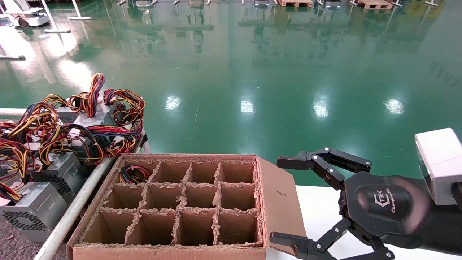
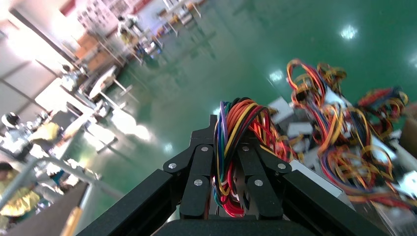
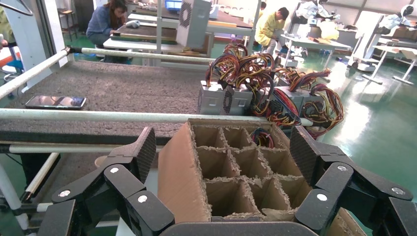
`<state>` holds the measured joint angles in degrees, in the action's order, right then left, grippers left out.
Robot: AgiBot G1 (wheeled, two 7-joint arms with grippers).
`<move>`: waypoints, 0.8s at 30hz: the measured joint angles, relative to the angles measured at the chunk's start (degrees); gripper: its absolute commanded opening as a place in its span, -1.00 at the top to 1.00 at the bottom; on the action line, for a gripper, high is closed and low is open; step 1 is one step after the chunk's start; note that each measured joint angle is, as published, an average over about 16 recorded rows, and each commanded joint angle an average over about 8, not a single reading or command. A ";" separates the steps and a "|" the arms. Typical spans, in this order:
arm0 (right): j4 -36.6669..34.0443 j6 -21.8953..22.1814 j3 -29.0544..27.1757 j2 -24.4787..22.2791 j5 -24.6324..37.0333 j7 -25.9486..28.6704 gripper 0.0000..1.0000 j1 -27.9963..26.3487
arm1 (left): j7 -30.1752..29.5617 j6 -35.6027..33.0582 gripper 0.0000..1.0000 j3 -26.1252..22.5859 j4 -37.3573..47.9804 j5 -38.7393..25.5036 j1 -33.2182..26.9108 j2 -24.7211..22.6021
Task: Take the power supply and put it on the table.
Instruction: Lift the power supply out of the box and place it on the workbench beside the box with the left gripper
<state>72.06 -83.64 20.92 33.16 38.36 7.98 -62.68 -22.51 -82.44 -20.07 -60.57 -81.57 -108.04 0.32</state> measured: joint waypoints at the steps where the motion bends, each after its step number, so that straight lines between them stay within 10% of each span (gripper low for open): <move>1: 0.00 0.00 0.00 0.00 0.00 0.00 -1.00 0.00 | 0.04 0.11 1.00 -0.54 0.25 0.50 0.38 0.58; 24: 0.00 0.00 0.01 0.00 -0.01 0.00 -1.00 0.00 | 15.49 9.58 1.00 -21.35 14.31 25.08 13.37 -1.35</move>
<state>72.06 -83.64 20.93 33.16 38.36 7.98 -62.69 -7.03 -72.87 -41.42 -46.26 -56.49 -94.67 -1.03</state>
